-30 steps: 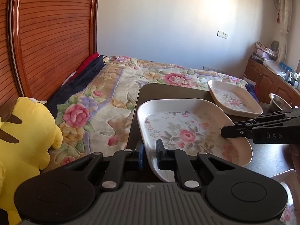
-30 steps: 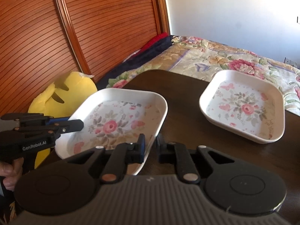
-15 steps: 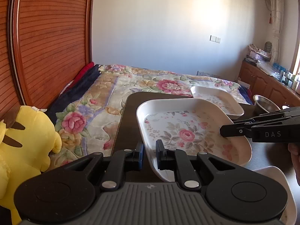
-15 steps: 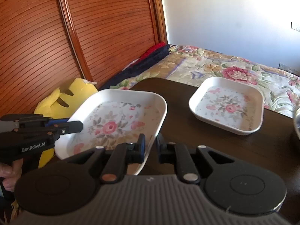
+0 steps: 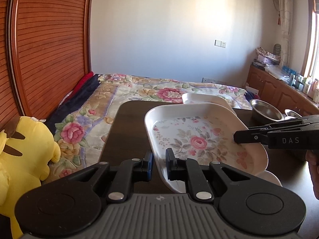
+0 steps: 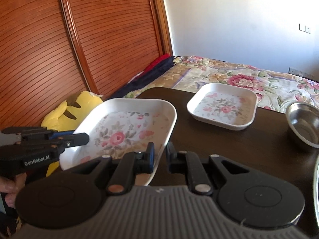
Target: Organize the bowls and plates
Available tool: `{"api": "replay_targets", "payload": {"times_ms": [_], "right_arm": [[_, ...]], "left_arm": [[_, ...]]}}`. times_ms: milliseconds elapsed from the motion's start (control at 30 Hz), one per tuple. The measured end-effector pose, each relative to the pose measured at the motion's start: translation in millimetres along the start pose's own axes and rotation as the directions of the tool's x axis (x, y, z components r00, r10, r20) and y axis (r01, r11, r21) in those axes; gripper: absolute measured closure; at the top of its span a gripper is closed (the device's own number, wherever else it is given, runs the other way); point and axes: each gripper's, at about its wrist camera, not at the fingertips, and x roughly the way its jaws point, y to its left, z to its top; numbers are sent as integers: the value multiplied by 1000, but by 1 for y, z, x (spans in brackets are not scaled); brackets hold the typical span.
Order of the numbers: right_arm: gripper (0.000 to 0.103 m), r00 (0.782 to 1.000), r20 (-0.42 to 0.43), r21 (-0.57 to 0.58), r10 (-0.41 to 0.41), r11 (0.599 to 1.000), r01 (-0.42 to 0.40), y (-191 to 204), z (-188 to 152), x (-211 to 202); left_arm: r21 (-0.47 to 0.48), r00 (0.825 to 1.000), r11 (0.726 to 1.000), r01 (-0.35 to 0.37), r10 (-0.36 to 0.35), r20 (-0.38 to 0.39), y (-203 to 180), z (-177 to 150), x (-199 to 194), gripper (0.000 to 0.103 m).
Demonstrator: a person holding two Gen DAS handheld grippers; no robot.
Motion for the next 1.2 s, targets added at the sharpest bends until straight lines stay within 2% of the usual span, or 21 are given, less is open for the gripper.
{"api": "replay_targets", "payload": {"times_ms": [600, 900, 1200], "right_arm": [[89, 995, 88, 46, -36, 998, 32, -10, -38, -56], [89, 990, 132, 150, -43, 988, 23, -19, -72, -67], [89, 984, 167, 182, -53, 983, 22, -16, -93, -82]], "left_arm": [[37, 999, 998, 47, -48, 26, -44, -22, -32, 88], [37, 996, 996, 81, -82, 32, -54, -37, -40, 88], [54, 995, 994, 92, -94, 36, -60, -48, -49, 88]]}}
